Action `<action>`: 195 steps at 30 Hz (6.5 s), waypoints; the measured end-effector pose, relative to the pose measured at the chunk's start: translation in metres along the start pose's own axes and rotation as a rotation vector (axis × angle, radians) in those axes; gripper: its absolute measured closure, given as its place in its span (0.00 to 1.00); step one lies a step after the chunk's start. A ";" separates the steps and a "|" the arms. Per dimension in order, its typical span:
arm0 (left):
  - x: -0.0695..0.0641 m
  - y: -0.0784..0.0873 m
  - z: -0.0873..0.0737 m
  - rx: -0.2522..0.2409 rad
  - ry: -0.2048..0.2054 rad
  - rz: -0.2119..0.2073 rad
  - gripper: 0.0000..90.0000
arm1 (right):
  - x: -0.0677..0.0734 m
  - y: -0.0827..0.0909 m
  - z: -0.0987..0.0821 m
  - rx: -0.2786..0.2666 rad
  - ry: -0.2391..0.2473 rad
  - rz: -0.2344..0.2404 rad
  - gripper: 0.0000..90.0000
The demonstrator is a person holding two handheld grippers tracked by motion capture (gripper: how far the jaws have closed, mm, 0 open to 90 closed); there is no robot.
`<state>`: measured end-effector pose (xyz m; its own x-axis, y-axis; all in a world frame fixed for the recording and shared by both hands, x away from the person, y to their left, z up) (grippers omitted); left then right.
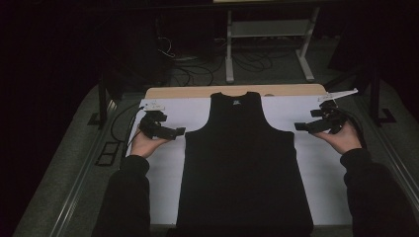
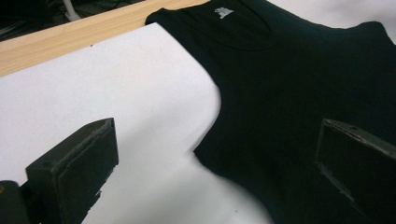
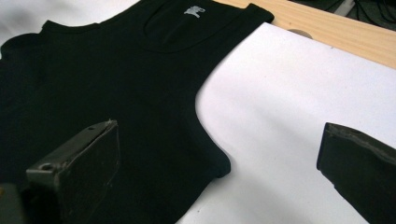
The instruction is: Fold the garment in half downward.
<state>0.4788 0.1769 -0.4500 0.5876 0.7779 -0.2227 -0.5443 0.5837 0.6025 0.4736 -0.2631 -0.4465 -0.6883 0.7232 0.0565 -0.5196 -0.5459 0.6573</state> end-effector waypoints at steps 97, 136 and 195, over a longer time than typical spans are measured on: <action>0.001 -0.059 -0.039 0.081 0.089 -0.046 0.95 | 0.008 -0.059 -0.043 0.107 -0.144 0.088 0.92; -0.013 -0.009 -0.023 -0.001 0.370 -0.295 0.94 | 0.028 -0.007 -0.033 -0.080 -0.281 0.160 0.93; -0.055 0.030 -0.077 0.061 0.396 -0.358 0.94 | 0.082 0.027 -0.081 -0.039 -0.331 0.202 0.92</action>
<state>0.3839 0.1701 -0.4787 0.4525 0.5678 -0.6876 -0.3089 0.8232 0.4764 0.3623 -0.2528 -0.4846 -0.5815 0.6936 0.4253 -0.4140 -0.7022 0.5792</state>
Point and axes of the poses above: each handheld gripper's, and its own axes: y roughly backward along the jaws, z roughly out of its top, x roughly to its left, the point moved 10 cm from there along -y, roughly forward along the jaws, and after that the axes turned 8 degrees about y, right-handed, at the moved point
